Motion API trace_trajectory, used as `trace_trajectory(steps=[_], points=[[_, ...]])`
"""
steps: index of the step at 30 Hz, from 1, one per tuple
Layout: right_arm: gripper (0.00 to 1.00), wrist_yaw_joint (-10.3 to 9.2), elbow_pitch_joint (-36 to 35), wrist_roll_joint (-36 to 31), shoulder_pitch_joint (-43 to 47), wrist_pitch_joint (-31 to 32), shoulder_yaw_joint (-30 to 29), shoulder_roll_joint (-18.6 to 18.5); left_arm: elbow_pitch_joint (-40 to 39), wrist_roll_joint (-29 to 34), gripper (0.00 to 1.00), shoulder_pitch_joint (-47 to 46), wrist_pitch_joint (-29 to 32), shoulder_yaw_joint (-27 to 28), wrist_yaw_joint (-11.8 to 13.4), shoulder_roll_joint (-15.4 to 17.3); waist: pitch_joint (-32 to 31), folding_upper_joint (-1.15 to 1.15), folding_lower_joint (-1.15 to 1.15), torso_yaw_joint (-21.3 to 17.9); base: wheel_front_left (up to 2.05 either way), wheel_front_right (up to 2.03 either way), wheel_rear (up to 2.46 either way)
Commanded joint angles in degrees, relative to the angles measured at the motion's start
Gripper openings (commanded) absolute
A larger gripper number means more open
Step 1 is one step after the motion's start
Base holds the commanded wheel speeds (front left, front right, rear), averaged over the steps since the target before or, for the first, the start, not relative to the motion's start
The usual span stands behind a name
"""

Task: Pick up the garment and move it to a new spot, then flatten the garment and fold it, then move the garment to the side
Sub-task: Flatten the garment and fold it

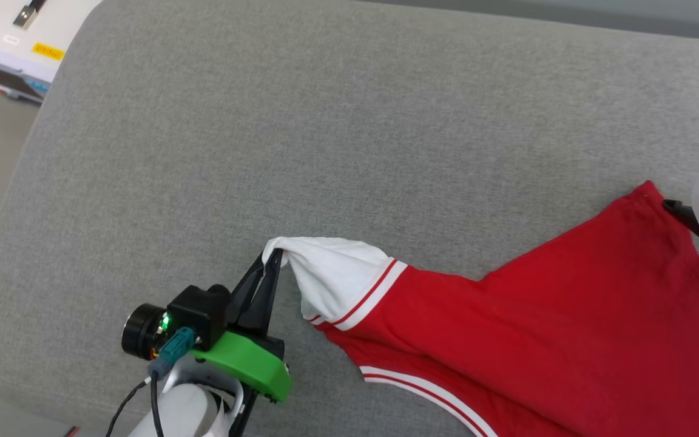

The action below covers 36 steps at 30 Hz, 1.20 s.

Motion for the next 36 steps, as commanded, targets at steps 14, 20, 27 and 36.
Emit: trace_trajectory(steps=[14,20,27,36], points=[[0.31,-0.04,16.3,2.5,-2.8,-5.6,14.0,1.5,2.0,1.1,0.0,-3.2,-1.6,-0.5,-1.2,-1.9,3.8,0.0,0.0,3.3,0.0,0.0,0.0],[0.0,-0.04,17.5,5.2,-4.1,-14.3,13.9,1.2,3.1,0.8,0.0,-2.2,-1.8,-0.2,-0.9,-1.4,0.9,0.0,0.0,2.0,0.0,0.0,0.0],[0.0,-0.04,12.8,8.4,-3.4,-27.0,11.3,-0.7,2.2,0.9,0.0,-1.5,-1.3,0.7,-0.6,1.3,-4.5,0.0,0.0,-0.3,0.0,0.0,0.0],[0.0,-0.04,3.4,8.3,0.3,-38.3,4.7,-3.2,-3.1,0.9,0.0,-6.3,1.5,4.1,-0.6,6.1,-9.0,0.0,0.0,-4.0,0.0,0.0,0.0]])
